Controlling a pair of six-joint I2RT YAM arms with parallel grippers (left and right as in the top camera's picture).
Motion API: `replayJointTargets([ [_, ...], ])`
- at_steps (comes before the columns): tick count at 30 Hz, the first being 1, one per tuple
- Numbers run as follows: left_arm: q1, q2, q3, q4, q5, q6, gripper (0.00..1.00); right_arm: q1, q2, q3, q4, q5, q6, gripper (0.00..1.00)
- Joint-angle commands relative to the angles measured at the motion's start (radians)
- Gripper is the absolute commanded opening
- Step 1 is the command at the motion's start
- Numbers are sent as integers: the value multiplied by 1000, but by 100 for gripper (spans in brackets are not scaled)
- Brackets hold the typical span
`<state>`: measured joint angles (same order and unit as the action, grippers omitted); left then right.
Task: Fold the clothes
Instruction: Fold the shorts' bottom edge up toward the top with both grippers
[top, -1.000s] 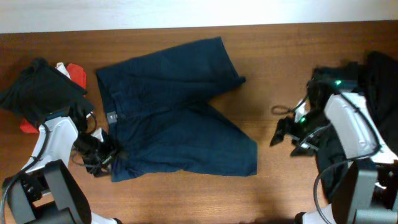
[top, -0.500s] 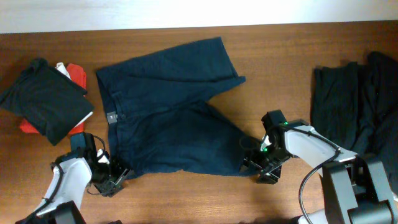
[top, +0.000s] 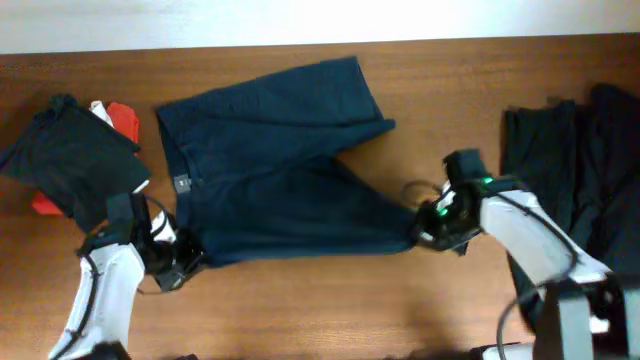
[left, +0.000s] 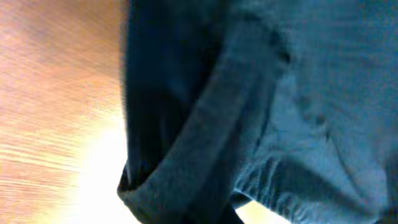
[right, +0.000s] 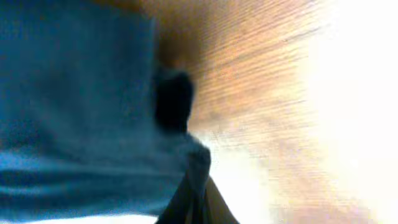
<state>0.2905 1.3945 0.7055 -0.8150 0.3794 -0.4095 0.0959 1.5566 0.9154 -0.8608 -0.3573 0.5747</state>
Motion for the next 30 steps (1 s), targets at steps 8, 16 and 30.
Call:
replayJointTargets([
  [8, -279, -232, 520, -414, -54, 67, 0, -382, -272, 576, -459, 254, -284, 4],
  [16, -279, -294, 526, -529, -142, -20, 0, -252, -194, 639, -291, 265, -395, 4],
  [30, -191, 129, 308, -59, -182, -526, 7, 4, 347, 639, 190, 262, -403, 4],
])
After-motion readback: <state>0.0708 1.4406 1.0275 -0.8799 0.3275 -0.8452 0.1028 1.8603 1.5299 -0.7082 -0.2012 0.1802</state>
